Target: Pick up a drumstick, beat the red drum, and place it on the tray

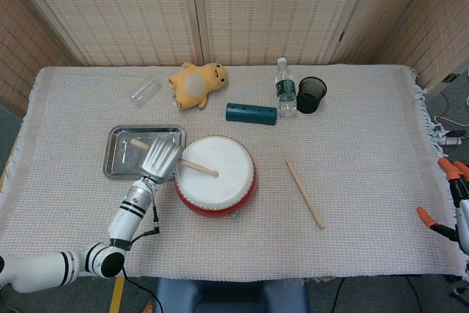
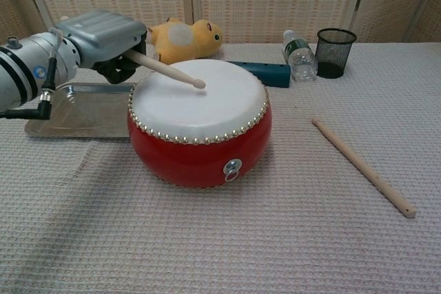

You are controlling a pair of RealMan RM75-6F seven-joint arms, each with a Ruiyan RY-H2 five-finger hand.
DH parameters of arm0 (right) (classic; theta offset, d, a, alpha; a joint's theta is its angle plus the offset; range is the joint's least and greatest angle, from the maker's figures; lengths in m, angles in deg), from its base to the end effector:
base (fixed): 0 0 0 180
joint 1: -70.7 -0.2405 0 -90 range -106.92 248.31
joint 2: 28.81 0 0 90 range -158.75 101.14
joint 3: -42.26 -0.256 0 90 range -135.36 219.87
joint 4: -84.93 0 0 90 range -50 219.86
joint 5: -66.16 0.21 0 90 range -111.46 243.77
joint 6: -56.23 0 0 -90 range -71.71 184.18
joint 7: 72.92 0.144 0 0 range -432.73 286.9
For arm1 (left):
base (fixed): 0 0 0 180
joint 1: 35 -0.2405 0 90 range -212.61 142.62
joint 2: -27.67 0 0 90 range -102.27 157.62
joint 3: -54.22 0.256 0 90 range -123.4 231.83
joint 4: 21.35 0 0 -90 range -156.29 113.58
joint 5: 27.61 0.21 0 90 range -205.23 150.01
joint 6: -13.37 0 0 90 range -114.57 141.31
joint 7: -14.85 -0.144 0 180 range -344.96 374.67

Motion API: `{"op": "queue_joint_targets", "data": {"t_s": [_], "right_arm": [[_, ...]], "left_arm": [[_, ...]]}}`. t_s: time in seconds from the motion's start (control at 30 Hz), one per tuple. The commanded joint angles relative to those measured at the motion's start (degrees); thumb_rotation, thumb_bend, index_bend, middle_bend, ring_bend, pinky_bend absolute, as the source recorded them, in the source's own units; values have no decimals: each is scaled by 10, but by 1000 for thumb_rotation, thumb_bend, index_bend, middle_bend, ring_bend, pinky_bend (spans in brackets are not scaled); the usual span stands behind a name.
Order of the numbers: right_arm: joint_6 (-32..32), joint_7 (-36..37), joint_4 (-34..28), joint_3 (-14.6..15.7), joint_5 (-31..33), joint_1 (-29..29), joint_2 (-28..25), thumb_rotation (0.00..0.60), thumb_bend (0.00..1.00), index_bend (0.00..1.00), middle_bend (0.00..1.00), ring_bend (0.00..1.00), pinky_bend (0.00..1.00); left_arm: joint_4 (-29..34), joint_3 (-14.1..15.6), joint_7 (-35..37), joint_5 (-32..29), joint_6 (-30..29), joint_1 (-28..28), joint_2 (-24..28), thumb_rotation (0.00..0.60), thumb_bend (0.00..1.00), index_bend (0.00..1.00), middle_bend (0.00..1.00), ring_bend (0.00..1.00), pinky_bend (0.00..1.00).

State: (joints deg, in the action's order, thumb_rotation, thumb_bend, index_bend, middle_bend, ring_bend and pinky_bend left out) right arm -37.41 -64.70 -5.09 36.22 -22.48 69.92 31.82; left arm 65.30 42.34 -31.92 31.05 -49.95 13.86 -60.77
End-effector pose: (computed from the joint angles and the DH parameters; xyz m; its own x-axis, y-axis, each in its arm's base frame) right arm -0.3143 -0.1683 0.2068 0.3524 0.1746 0.9194 -0.9328 -0.0134 0.3601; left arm -0.1043 0.3674 0.0079 0.7220 -0.0548 0.6897 0.6231 -0.3818 -0.6826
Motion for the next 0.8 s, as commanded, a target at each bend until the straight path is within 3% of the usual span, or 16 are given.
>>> {"op": "queue_joint_targets", "data": {"t_s": [0.03, 0.23, 0.6, 0.67, 0.8], "right_arm": [[0, -1, -1, 0, 1, 0, -1, 600, 194, 0, 142, 5, 59], [1, -5, -3, 0, 2, 0, -2, 600, 194, 0, 142, 6, 59], [5, -5, -3, 1, 4, 0, -2, 600, 194, 0, 142, 5, 59], [4, -5, -3, 0, 5, 1, -2, 600, 194, 0, 142, 5, 59], [3, -6, -3, 0, 5, 1, -2, 600, 194, 0, 142, 5, 59]], "left_arm": [[-7, -6, -7, -1, -17, 4, -7, 600, 865, 1000, 1000, 1000, 1000], [45, -55, 80, -24, -28, -8, 14, 600, 865, 1000, 1000, 1000, 1000], [-56, 13, -31, -1, -15, 18, -34, 600, 865, 1000, 1000, 1000, 1000], [-43, 2, -11, -12, -15, 14, -32, 600, 866, 1000, 1000, 1000, 1000], [6, -52, 106, -31, -23, -6, -19, 600, 865, 1000, 1000, 1000, 1000]]}}
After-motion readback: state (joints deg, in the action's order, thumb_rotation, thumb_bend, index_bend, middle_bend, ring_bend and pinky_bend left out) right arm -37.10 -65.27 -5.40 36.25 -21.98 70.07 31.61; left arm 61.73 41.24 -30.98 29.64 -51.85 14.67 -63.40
